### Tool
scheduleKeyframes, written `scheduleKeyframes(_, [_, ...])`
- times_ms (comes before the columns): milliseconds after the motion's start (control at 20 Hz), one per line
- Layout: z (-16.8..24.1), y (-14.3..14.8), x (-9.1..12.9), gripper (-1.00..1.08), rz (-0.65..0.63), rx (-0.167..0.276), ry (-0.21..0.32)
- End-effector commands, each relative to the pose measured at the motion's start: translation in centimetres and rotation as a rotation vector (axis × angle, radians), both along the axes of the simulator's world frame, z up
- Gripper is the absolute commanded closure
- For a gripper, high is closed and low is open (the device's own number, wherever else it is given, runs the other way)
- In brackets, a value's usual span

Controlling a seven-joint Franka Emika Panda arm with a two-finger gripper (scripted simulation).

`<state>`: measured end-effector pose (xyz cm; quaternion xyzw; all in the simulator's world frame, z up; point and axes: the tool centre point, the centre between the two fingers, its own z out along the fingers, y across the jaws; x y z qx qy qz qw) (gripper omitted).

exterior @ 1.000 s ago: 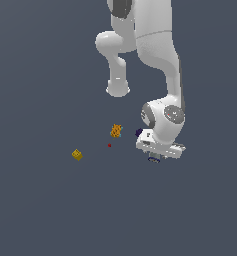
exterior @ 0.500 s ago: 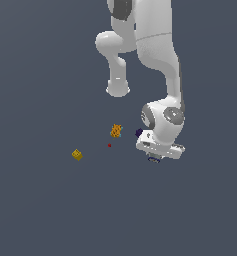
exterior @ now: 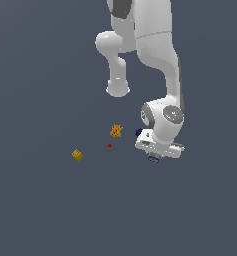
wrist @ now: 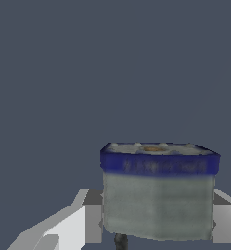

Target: Pick up a designated object from a clutter of objects.

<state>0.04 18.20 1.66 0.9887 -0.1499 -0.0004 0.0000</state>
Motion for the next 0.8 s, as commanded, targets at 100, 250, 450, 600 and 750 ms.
scheduleKeyframes(100, [1.1,-0.7,-0.4,1.08,0.000,0.000,-0.001])
scheduleKeyframes(250, [2.2,-1.5,-1.0,1.08,0.000,0.000,-0.001])
scheduleKeyframes(450, [4.2,-2.9,-1.9,1.08,0.000,0.000,-0.001])
scheduleKeyframes(600, [6.0,-4.1,-2.7,1.08,0.000,0.000,-0.001])
scheduleKeyframes(750, [8.1,-5.6,-3.7,1.08,0.000,0.000,-0.001])
